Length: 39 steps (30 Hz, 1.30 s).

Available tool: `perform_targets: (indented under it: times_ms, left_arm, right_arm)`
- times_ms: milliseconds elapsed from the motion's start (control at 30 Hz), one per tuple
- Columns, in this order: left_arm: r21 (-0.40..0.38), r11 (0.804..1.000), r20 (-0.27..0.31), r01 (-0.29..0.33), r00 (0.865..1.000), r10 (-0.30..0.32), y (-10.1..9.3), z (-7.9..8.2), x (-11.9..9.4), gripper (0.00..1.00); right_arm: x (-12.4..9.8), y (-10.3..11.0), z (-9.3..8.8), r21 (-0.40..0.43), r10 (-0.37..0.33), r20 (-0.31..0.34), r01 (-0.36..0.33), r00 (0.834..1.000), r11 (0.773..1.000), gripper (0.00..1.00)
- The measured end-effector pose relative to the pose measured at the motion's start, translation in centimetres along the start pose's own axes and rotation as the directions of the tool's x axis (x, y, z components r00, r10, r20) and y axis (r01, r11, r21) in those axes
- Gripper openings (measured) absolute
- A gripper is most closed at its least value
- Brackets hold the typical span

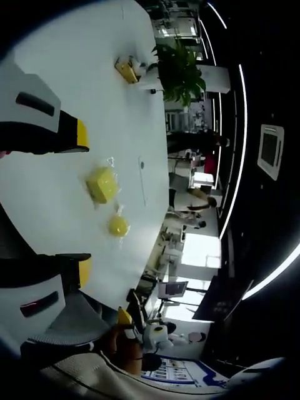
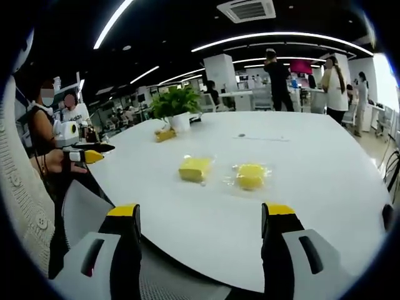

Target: Compare the silicone blocks by pressing each to a similar depth, holding the contact briefly, and releasing to observe deformation and rebound differences across the visible hardness samples.

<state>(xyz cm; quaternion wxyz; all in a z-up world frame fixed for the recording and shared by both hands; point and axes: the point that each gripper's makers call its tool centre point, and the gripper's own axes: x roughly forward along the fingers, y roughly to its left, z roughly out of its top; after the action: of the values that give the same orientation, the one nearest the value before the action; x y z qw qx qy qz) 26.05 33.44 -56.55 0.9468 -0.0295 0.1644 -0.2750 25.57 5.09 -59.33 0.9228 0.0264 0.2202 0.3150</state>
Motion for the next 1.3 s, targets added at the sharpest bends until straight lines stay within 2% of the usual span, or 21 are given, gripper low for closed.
perform_targets:
  times_ms: [467, 1300]
  left_arm:
    - [0.004, 1.0, 0.0, 0.0, 1.0, 0.0, -0.06, -0.07, 0.03, 0.65]
    - [-0.004, 1.0, -0.008, 0.009, 1.0, -0.009, -0.7, -0.34, 0.26, 0.66]
  right_arm:
    - [-0.15, -0.28, 0.48, 0.01, -0.009, 0.018, 0.009, 1.0, 1.0, 0.75]
    - [-0.43, -0.44, -0.15, 0.011, -0.014, 0.005, 0.014, 1.0, 1.0, 0.74]
